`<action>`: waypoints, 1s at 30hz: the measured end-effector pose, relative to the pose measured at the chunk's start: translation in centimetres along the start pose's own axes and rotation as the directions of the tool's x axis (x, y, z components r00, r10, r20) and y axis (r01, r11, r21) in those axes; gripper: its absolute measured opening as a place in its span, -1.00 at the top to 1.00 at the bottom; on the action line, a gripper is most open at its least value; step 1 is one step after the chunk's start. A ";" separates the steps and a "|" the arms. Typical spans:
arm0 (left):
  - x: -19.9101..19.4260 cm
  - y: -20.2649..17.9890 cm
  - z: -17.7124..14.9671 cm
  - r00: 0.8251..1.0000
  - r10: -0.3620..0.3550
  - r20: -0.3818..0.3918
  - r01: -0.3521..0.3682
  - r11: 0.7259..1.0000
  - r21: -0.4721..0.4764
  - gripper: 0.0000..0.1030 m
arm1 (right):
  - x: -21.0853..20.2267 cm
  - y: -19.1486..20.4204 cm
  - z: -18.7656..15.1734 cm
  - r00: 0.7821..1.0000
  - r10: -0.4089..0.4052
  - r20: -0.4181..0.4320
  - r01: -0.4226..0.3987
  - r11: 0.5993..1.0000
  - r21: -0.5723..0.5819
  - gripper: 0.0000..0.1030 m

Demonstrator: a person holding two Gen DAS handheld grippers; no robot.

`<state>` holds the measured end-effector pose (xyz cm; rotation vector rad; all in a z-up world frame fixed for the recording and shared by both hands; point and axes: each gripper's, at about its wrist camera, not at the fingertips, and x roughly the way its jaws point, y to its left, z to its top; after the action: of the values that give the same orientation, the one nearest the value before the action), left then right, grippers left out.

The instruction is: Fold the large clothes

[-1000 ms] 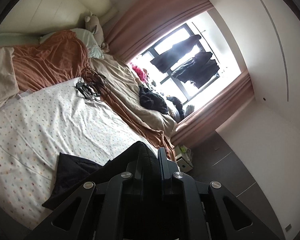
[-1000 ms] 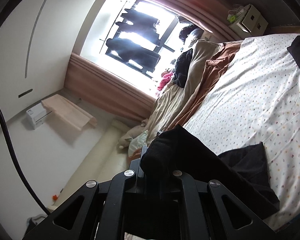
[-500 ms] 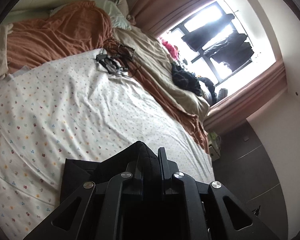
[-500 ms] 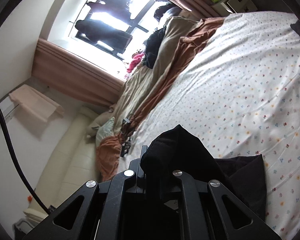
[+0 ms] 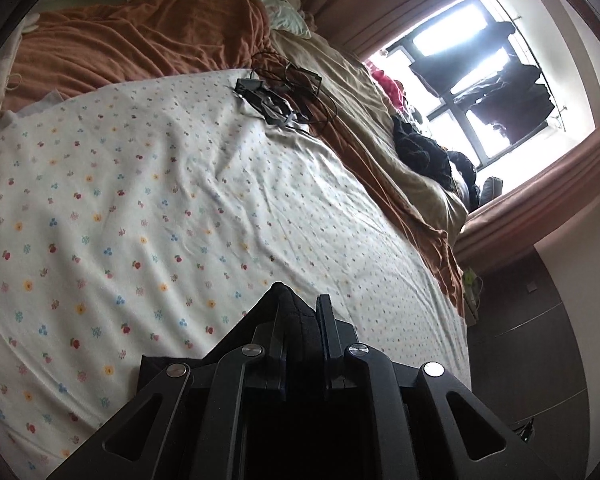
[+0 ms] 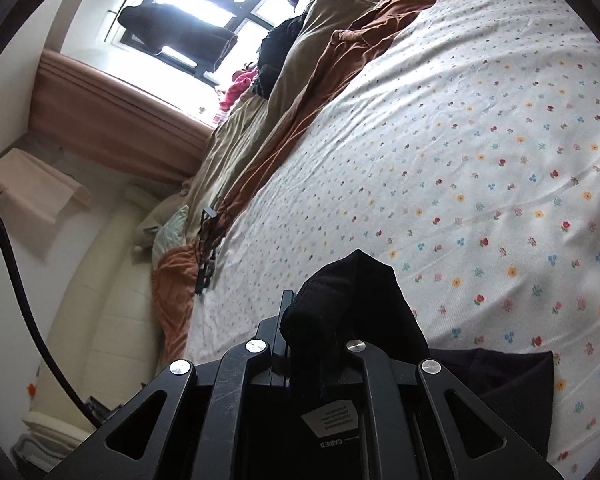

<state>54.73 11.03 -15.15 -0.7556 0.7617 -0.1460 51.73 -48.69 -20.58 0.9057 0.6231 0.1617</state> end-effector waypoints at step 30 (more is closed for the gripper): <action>-9.5 8.5 -8.7 0.980 0.177 -0.092 -0.172 0.983 0.059 -0.39 | -12.1 -5.8 -9.6 0.962 -0.261 -0.081 0.261 0.965 -0.019 -0.45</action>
<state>40.78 15.89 -19.60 -0.6336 0.9096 -0.0435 35.66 -50.34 -24.15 0.8037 0.8127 -0.0358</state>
